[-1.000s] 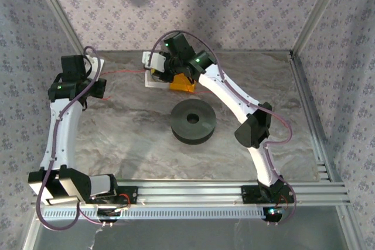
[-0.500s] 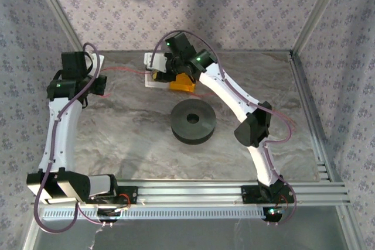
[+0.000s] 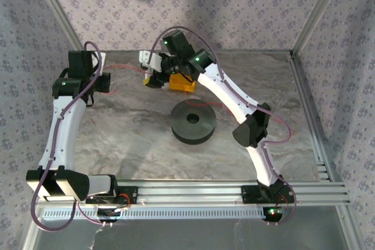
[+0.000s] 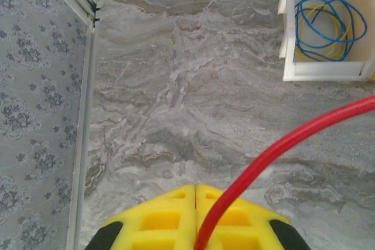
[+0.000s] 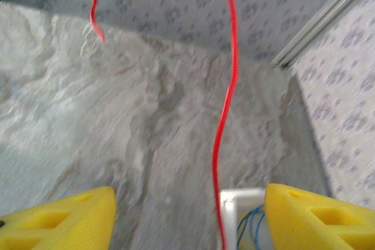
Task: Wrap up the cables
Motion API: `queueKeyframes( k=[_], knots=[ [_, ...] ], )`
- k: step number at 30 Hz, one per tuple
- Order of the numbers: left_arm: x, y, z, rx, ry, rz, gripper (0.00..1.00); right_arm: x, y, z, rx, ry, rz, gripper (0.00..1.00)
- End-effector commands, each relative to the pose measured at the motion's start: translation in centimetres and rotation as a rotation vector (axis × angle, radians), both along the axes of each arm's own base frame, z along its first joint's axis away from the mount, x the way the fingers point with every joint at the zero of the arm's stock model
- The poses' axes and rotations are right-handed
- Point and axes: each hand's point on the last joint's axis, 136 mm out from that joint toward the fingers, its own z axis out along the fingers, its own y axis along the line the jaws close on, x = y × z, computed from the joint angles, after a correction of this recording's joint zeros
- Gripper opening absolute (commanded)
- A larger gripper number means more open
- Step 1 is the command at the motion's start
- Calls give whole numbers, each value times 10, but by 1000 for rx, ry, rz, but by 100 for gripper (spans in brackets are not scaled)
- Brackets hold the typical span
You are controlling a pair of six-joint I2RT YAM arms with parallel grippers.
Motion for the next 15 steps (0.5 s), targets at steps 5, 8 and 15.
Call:
queueKeyframes(
  k=[5, 8, 15],
  knots=[
    [-1, -12, 14, -2, -46, -30, 0, 15, 41, 14, 110, -28, -76, 61],
    [-5, -12, 15, -18, -57, -19, 0, 15, 48, 11, 122, -15, -77, 58],
    [-13, -13, 22, -61, -92, 12, 0, 14, 51, -8, 61, -27, -90, 21]
  ],
)
